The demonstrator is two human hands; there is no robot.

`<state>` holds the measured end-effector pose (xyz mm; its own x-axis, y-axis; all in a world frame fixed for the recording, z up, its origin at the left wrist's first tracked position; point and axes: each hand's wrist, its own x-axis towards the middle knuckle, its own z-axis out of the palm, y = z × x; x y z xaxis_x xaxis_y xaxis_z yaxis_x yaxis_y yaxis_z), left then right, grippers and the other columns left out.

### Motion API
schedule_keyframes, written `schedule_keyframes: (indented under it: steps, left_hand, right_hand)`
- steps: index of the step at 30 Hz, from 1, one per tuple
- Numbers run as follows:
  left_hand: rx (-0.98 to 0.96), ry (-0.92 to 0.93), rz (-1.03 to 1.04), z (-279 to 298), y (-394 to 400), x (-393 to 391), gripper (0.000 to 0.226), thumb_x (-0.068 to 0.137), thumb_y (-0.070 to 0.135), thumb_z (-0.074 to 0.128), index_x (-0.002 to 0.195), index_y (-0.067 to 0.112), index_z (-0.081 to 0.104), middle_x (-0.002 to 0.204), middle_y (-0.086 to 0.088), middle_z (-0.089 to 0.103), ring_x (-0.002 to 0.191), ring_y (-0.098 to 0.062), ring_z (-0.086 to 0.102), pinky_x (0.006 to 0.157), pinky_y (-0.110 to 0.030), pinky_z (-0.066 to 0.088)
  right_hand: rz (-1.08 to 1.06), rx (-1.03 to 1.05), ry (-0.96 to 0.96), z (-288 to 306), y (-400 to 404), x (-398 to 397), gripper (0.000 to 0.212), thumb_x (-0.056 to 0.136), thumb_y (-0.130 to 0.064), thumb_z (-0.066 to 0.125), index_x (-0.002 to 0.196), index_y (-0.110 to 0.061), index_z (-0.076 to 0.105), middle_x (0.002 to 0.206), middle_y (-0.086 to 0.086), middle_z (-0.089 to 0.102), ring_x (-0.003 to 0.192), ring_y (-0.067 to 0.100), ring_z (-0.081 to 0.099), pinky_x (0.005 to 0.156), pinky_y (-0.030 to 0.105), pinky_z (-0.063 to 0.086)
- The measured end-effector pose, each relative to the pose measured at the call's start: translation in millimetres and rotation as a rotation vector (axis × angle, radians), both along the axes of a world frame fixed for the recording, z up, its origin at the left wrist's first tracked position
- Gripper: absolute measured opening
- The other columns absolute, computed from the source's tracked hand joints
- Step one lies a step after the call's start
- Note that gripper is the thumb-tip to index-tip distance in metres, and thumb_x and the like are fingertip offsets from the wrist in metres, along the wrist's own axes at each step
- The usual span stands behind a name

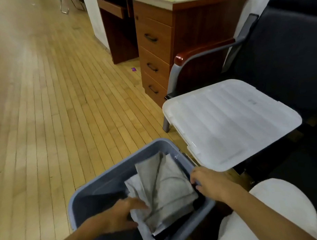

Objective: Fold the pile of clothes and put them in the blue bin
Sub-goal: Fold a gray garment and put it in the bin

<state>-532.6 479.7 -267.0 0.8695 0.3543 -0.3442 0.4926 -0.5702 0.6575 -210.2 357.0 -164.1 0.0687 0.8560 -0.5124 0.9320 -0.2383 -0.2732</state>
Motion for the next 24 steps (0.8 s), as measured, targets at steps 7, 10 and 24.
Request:
schedule_keyframes:
  steps: [7, 10, 24]
  left_hand:
    - [-0.186, 0.179, 0.298, -44, -5, 37, 0.029, 0.093, 0.023, 0.065, 0.111, 0.043, 0.053, 0.120, 0.003, 0.060, 0.106, -0.009, 0.060, 0.091, -0.024, 0.053]
    - [-0.288, 0.154, 0.575, -55, 4, 77, 0.062, 0.087, 0.015, 0.074, 0.140, 0.014, 0.041, 0.127, -0.007, 0.052, 0.104, -0.016, 0.059, 0.083, -0.021, 0.055]
    - [-0.163, -0.008, 0.319, -83, -26, 160, 0.027, 0.104, 0.036, 0.041, 0.117, 0.022, 0.060, 0.107, -0.003, 0.066, 0.094, -0.011, 0.063, 0.089, -0.033, 0.054]
  right_hand:
    - [-0.025, -0.043, 0.017, -5, -11, -11, 0.017, 0.100, -0.017, 0.049, 0.106, -0.014, 0.065, 0.094, -0.001, 0.053, 0.089, 0.022, 0.062, 0.063, 0.028, 0.047]
    - [-0.085, -0.090, 0.121, -5, -11, -3, 0.018, 0.099, -0.020, 0.051, 0.107, -0.016, 0.068, 0.088, -0.005, 0.055, 0.091, 0.020, 0.064, 0.081, 0.034, 0.055]
    - [-0.208, -0.099, 0.253, -6, -12, 14, 0.014, 0.101, -0.023, 0.050, 0.093, -0.024, 0.061, 0.091, -0.002, 0.064, 0.083, 0.016, 0.066, 0.079, 0.033, 0.058]
